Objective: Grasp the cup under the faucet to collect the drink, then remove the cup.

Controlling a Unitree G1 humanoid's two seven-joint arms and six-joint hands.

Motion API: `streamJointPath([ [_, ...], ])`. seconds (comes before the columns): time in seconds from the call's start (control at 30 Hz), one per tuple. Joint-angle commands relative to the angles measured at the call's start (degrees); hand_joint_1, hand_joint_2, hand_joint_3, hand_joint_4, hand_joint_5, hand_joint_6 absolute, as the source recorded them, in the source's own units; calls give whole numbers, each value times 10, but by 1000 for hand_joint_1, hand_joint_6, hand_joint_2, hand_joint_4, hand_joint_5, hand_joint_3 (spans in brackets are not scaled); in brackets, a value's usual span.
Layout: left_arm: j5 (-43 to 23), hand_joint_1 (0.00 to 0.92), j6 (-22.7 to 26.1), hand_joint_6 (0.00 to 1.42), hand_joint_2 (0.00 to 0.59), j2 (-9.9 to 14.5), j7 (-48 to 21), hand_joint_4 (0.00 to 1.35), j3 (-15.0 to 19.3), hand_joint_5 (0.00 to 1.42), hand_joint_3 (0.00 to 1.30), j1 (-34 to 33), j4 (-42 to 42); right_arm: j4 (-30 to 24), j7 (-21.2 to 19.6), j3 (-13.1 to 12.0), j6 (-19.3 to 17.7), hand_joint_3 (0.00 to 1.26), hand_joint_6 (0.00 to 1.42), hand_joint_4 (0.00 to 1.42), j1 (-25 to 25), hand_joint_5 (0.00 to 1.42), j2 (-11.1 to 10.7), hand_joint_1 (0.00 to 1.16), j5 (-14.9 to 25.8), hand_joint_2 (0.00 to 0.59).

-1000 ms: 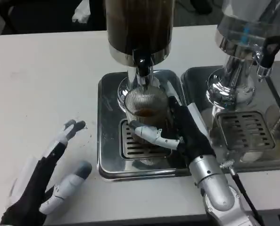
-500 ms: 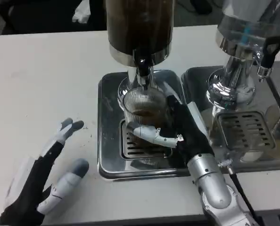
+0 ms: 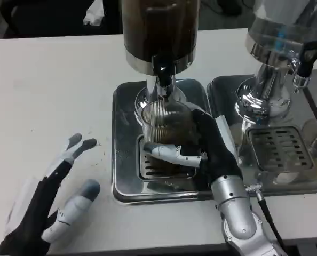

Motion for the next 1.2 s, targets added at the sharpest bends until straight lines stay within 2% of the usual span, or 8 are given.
streamJointPath([
  [0.03,-3,0,2,0,136,-1,4,0,-1,92,201,8,-6,5,-20,-3,1,562,917,607,17,684,-1,1131,-7,168],
  [0.57,-6,0,4,0,132,0,-1,0,-4,93,206,2,-1,-6,-64,-11,-18,717,1109,715,24,820,4,1148,-14,124],
  [0.87,-8,0,1,0,131,1,-8,0,-10,101,206,-9,8,-41,-81,-9,-29,744,1159,751,49,847,8,1125,-18,123],
  [1.2,-10,0,-1,0,131,4,-13,0,-12,103,206,-17,16,-112,-88,-5,-38,753,1202,796,97,862,5,1113,-32,121],
])
